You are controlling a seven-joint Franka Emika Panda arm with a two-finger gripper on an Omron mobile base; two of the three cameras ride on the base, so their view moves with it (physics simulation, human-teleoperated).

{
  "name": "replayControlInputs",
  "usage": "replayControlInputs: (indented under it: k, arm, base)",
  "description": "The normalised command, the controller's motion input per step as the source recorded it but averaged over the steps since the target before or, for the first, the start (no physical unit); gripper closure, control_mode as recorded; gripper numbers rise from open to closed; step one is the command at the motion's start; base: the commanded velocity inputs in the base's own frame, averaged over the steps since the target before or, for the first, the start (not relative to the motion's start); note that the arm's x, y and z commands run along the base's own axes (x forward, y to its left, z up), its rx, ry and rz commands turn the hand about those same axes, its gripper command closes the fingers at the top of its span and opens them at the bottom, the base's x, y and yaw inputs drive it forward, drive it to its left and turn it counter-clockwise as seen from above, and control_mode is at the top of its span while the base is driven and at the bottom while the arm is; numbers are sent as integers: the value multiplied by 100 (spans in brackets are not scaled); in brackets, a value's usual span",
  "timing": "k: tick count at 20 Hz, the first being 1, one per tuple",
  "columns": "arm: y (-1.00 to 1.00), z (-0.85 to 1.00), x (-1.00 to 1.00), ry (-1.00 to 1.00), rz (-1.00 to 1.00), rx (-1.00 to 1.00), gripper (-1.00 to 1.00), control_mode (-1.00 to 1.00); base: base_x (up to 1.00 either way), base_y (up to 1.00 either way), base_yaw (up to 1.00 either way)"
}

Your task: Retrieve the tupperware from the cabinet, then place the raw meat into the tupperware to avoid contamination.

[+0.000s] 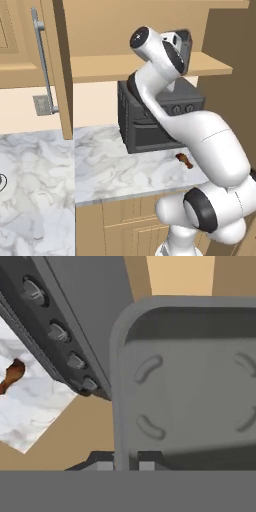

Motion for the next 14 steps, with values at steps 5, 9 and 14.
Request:
replayControlInputs:
  k: [5,9,14]
  arm:
    - [0,0,-87,0,-1,7,100,-100]
    - [0,-1,-85,0,0,7,100,-100]
    - [5,-16,-73,1,1,7,100,-100]
  base:
    - [0,0,0]
    - [0,0,0]
    - [0,0,0]
